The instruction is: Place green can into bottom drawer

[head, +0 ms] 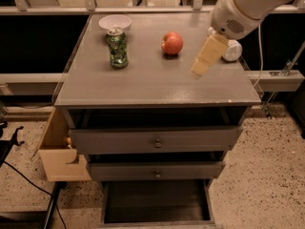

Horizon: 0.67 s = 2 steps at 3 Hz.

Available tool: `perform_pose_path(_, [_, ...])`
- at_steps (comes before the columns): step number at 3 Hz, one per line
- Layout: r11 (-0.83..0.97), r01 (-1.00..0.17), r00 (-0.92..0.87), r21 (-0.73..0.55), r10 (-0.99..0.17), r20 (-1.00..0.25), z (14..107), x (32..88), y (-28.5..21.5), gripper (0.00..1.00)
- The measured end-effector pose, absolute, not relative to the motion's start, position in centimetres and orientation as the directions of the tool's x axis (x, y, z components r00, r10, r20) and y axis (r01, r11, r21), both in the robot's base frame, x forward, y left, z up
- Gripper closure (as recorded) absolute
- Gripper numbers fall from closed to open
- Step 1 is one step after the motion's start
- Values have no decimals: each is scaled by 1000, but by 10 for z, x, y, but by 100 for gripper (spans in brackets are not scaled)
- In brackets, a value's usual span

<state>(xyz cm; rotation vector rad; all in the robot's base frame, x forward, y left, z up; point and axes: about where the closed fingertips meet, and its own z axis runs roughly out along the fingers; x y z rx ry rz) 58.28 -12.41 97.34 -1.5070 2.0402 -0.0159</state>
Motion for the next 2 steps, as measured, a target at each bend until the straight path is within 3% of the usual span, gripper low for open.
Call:
perform_pose_path(1, [403,-843,-187,-356,-840,-509,967,627,-93,0])
perform_pose_path(2, [389,-857,-157,-338,-822,-548,949,673,-31,0])
